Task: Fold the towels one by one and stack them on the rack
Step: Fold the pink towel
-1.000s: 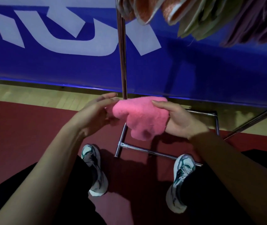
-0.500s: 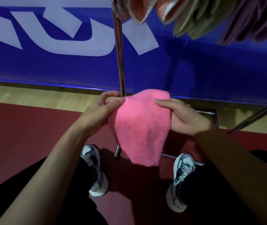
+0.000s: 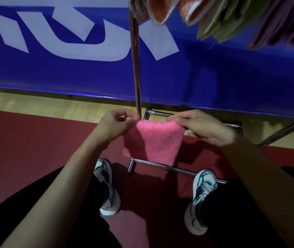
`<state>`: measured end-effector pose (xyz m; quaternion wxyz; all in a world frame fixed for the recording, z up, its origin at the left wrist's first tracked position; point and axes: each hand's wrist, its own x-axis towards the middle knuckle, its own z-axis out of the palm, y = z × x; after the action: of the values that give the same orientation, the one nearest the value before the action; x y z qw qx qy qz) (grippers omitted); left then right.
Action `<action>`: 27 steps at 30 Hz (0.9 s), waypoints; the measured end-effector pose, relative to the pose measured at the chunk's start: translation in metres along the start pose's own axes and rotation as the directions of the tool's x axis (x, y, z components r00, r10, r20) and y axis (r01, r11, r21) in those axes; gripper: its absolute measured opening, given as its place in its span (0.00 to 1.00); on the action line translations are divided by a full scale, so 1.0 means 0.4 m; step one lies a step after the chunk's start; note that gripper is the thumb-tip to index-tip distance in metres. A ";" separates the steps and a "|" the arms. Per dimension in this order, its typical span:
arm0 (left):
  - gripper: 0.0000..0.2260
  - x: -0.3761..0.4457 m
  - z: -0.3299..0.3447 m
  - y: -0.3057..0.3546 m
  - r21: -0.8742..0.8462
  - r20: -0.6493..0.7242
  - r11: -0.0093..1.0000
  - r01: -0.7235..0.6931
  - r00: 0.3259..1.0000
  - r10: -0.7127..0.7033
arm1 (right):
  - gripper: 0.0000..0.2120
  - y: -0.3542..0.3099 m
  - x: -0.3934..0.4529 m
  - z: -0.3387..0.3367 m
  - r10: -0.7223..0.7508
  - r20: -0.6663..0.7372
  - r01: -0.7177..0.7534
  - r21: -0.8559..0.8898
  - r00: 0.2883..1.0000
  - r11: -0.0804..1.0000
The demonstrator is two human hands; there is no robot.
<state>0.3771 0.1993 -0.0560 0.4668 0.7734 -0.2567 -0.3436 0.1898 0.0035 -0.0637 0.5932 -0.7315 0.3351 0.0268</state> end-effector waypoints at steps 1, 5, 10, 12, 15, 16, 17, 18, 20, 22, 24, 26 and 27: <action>0.02 -0.008 -0.003 0.008 0.011 0.068 1.000 -0.023 0.997 0.022 | 0.11 0.003 0.005 0.000 -0.046 -0.004 0.045 -0.057 0.999 0.997; 0.12 -0.016 -0.009 0.017 0.119 0.155 0.991 -0.063 0.987 0.044 | 0.19 -0.008 0.002 -0.004 -0.110 0.022 0.107 -0.475 0.994 0.873; 0.08 0.001 -0.002 -0.007 0.479 0.156 0.864 -0.158 0.983 0.094 | 0.09 0.005 -0.002 0.011 -0.210 -0.050 0.100 -0.760 0.976 0.643; 0.08 0.001 -0.001 -0.007 0.516 0.177 0.835 -0.192 0.978 0.115 | 0.08 0.008 0.001 0.007 -0.274 -0.058 0.128 -0.781 0.960 0.611; 0.05 0.004 -0.003 -0.007 0.578 0.169 0.790 -0.204 0.977 0.129 | 0.09 0.009 0.002 0.001 -0.351 -0.035 0.200 -0.768 0.936 0.609; 0.04 0.005 -0.004 -0.007 0.603 0.153 0.771 -0.204 0.978 0.139 | 0.09 0.008 0.001 0.001 -0.377 -0.025 0.230 -0.755 0.926 0.615; 0.03 0.003 -0.002 -0.006 0.623 0.132 0.755 -0.204 0.979 0.155 | 0.08 0.006 -0.001 0.001 -0.389 -0.015 0.248 -0.746 0.921 0.618; 0.02 0.002 -0.001 -0.005 0.637 0.111 0.744 -0.202 0.979 0.171 | 0.07 0.005 -0.002 0.001 -0.402 -0.006 0.264 -0.745 0.916 0.613; 0.01 -0.002 0.002 -0.001 0.655 0.075 0.728 -0.203 0.976 0.204 | 0.06 0.002 -0.003 0.000 -0.402 0.015 0.274 -0.756 0.915 0.595; 0.01 -0.006 0.004 0.003 0.670 0.059 0.712 -0.209 0.972 0.229 | 0.06 -0.002 -0.006 0.000 -0.378 0.045 0.273 -0.771 0.925 0.575; 0.04 -0.009 0.006 0.006 0.674 0.059 0.707 -0.214 0.970 0.237 | 0.03 -0.002 -0.009 0.003 -0.338 0.085 0.273 -0.782 0.937 0.560; 0.08 -0.012 0.006 0.008 0.665 0.059 0.715 -0.215 0.970 0.237 | 0.07 -0.003 -0.007 0.006 -0.327 0.108 0.282 -0.786 0.939 0.549; 0.09 -0.011 0.006 0.007 0.664 0.059 0.714 -0.221 0.968 0.245 | 0.10 -0.004 -0.005 0.005 -0.328 0.112 0.285 -0.788 0.938 0.546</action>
<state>0.3722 0.2001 -0.0527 0.2041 0.8556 -0.4498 -0.1552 0.1900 0.0062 -0.0620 0.1937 -0.9650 0.1694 0.0510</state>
